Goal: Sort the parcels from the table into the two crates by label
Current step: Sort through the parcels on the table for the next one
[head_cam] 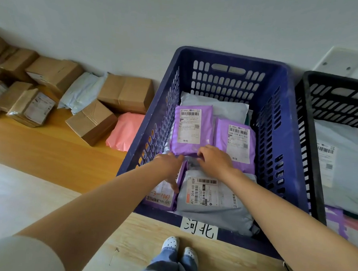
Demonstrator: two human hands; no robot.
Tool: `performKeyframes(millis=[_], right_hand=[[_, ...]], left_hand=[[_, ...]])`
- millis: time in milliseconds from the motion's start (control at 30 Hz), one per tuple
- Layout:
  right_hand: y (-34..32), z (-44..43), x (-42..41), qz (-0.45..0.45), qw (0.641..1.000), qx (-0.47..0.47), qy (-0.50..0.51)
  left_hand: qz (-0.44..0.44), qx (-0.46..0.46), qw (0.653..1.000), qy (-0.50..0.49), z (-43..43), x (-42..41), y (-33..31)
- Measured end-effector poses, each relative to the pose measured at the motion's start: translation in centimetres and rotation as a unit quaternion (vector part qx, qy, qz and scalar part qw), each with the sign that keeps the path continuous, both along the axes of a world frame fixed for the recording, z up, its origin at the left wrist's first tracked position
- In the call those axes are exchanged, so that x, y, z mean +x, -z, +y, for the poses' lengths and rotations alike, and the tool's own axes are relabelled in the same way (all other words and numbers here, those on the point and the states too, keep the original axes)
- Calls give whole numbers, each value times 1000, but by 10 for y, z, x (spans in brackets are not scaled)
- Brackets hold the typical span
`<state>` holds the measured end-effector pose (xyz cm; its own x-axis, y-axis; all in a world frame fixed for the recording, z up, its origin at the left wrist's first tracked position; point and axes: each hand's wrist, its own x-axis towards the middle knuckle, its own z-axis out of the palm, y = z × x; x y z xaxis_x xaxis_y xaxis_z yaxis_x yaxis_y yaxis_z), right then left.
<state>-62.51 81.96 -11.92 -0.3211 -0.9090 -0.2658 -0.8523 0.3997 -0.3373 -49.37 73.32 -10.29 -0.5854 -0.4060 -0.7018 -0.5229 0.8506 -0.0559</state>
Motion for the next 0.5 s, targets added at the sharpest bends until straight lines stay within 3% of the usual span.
performKeyframes(millis=[133, 300, 500], right_hand=[[2, -5, -4, 121, 991, -27, -58], [9, -17, -3, 231, 965, 22, -120], [10, -35, -1, 305, 935, 75, -163]], left_hand=[[10, 9, 1000, -18, -5, 0, 0], [1, -3, 1000, -18, -5, -1, 6], [7, -2, 1000, -28, -6, 0, 6]])
